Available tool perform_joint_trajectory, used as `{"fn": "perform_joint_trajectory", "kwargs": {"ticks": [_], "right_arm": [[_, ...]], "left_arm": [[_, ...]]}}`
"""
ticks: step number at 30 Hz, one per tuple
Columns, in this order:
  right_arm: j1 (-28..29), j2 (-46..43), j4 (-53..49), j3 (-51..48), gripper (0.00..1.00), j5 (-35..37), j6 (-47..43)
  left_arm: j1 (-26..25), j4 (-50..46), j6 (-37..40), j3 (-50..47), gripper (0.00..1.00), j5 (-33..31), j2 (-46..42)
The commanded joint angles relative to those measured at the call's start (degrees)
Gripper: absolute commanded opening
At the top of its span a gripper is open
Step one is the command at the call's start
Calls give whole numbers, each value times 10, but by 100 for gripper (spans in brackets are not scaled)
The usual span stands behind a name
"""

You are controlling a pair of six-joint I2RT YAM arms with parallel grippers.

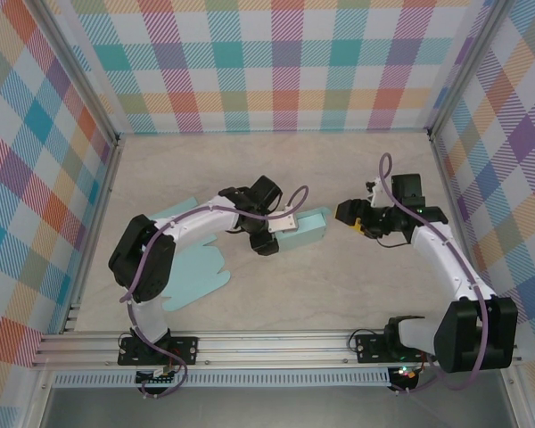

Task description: Fold the paper box

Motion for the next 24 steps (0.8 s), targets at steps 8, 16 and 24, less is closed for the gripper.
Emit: {"fn": "perform_joint_trajectory", "kwargs": {"ticks": [8, 16, 24], "right_arm": [[32, 41, 5, 54, 72, 64, -76], [52, 56, -9, 94, 71, 115, -124], [80, 67, -23, 108, 67, 183, -177]], "left_arm": [[11, -20, -7, 25, 65, 17, -18], [12, 27, -31, -36, 81, 4, -133], [12, 115, -225, -80, 68, -17, -229]]}}
